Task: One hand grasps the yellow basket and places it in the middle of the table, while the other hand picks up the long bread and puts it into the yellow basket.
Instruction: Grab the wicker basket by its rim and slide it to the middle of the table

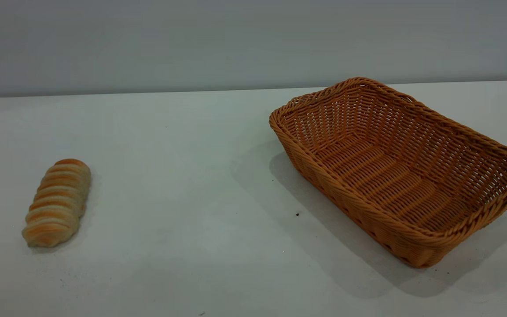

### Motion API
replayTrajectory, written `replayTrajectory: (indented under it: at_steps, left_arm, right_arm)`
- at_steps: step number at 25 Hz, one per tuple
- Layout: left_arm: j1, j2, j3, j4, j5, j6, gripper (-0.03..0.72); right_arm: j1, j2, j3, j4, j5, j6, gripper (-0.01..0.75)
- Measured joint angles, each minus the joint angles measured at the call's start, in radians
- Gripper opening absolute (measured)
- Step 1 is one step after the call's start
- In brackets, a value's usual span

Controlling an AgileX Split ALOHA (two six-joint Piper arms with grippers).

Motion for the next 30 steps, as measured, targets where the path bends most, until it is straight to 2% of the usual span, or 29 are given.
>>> replayTrajectory:
  at_steps: [5,9,11,13,17,22,26,30]
  left_arm:
    - [-0.024,0.000,0.000,0.000,0.000,0.000,0.524]
    - [-0.027,0.020,-0.001,0.001,-0.008,-0.011,0.524]
    - [-0.027,0.074,-0.005,0.002,-0.033,-0.026,0.524]
    - [-0.027,0.140,-0.007,0.002,-0.109,-0.044,0.524]
    - [-0.027,0.308,-0.010,0.001,-0.310,-0.090,0.524]
    - [-0.027,0.548,-0.010,-0.001,-0.476,-0.100,0.524]
    - [-0.027,0.705,-0.010,-0.002,-0.549,-0.103,0.524]
    - [-0.027,0.777,-0.010,-0.002,-0.576,-0.102,0.524]
  right_arm:
    - [0.090,0.000,0.000,0.006,0.000,0.003,0.586]
    - [0.152,0.002,-0.001,-0.011,0.000,0.070,0.586]
    - [0.160,0.024,-0.006,-0.037,-0.001,0.133,0.586]
    - [0.161,0.067,-0.015,-0.063,-0.017,0.195,0.586]
    - [0.161,0.210,-0.022,-0.072,-0.153,0.307,0.586]
    - [0.161,0.475,-0.023,-0.044,-0.359,0.376,0.586]
    - [0.161,0.720,-0.026,0.023,-0.501,0.385,0.586]
    - [0.161,0.953,-0.080,0.083,-0.552,0.388,0.586]
